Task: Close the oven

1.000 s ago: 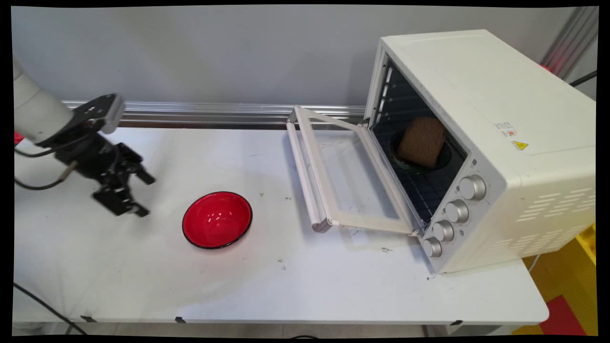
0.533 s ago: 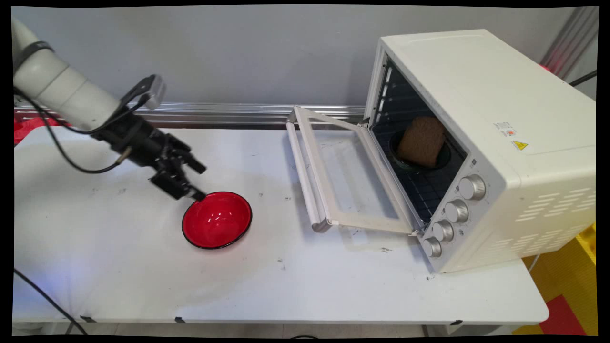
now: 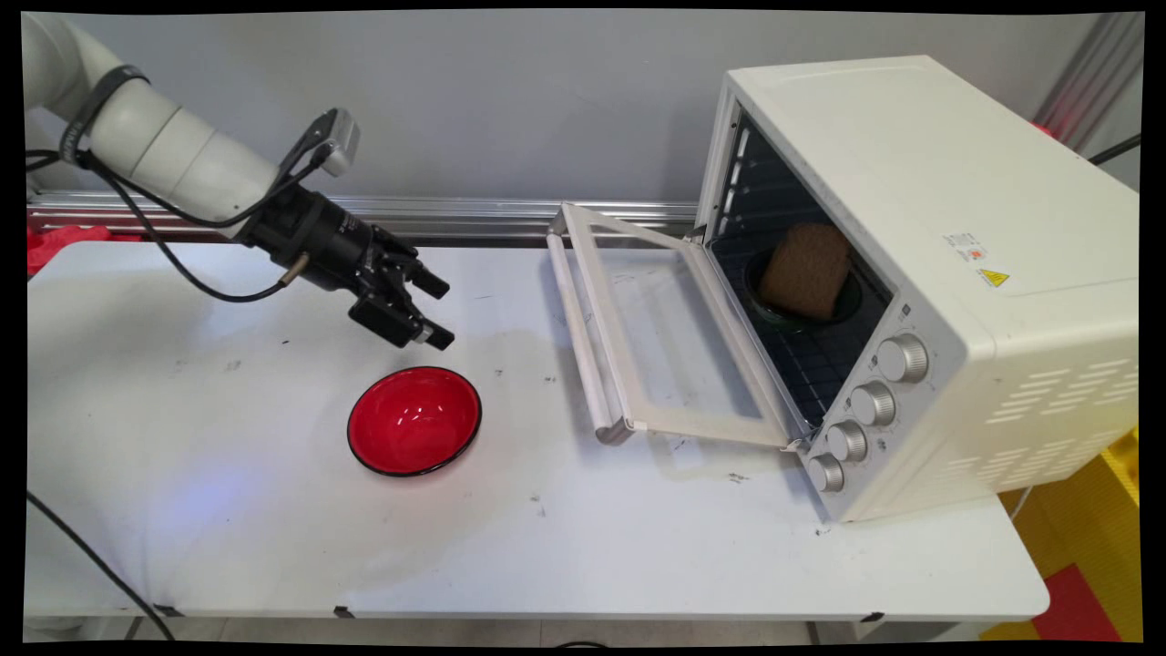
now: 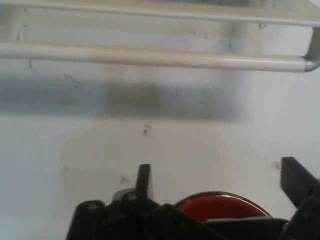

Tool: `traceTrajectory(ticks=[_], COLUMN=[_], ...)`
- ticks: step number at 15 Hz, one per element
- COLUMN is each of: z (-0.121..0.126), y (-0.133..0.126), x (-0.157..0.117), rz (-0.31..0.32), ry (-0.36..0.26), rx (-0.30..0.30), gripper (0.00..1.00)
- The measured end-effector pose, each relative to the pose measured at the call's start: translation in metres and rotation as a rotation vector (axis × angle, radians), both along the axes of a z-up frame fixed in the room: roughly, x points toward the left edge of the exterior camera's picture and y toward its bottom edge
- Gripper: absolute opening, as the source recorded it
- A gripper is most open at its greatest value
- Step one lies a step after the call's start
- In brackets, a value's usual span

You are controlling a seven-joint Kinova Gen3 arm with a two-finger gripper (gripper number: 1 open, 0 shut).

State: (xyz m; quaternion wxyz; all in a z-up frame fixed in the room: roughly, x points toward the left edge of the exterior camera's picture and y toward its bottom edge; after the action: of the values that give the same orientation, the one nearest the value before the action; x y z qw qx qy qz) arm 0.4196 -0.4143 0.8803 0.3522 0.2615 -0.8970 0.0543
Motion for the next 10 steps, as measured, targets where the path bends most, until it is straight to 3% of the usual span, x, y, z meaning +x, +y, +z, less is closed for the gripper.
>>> traceTrajectory(ticks=[1,2,10], z=[0.000,0.000,-0.010], y=[-0.002,-0.004,-0.019], x=[-0.001,-0.003,-0.013], rz=[-0.002,-0.003,-0.014], ry=[-0.003,-0.005,-0.009], rx=[-0.012,-0.021,-0.052], gripper=[1.00,0.00,0.00])
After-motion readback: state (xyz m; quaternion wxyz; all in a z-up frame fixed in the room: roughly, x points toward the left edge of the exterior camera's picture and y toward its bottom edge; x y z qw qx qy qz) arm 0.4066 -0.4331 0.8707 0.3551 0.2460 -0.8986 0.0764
